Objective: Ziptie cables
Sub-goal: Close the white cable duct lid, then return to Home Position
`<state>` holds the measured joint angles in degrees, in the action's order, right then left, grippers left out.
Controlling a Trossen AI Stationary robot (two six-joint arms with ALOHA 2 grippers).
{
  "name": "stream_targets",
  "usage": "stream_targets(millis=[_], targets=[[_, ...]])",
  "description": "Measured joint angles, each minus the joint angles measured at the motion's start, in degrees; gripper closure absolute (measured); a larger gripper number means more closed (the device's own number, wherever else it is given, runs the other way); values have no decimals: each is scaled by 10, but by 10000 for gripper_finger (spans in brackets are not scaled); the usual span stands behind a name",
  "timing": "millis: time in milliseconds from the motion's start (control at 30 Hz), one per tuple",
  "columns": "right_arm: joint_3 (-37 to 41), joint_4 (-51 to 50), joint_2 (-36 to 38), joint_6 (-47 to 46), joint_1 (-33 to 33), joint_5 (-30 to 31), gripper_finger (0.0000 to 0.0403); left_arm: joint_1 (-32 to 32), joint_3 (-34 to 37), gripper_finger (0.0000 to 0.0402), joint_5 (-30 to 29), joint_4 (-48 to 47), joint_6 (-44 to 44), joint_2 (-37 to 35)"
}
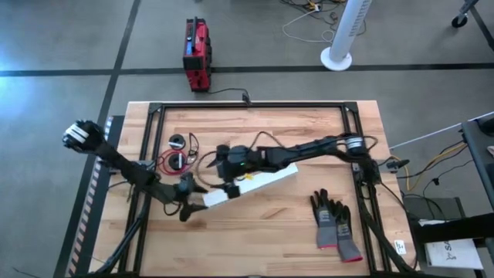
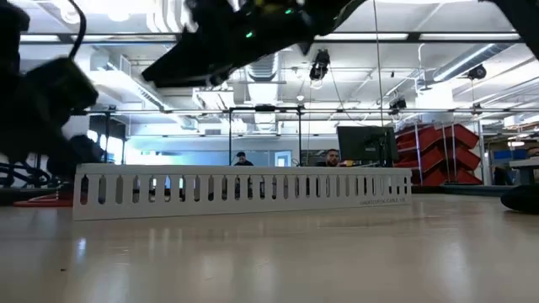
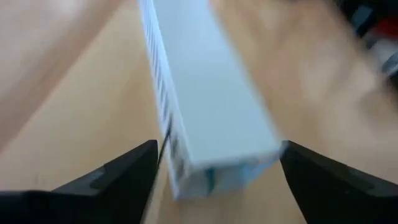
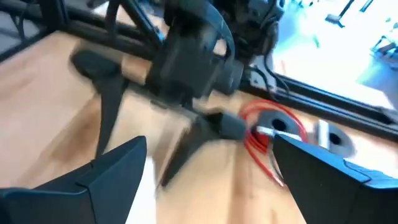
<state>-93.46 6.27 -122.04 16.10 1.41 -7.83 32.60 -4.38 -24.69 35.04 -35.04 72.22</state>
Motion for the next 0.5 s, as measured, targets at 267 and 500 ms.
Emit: stream_targets(millis=[267, 500], targets=[[239, 170, 163, 18, -1, 13, 76, 0, -15, 92, -38, -3, 138, -243], [467, 292, 317, 19, -6, 92, 89, -25, -34, 93, -90, -6, 288, -366]])
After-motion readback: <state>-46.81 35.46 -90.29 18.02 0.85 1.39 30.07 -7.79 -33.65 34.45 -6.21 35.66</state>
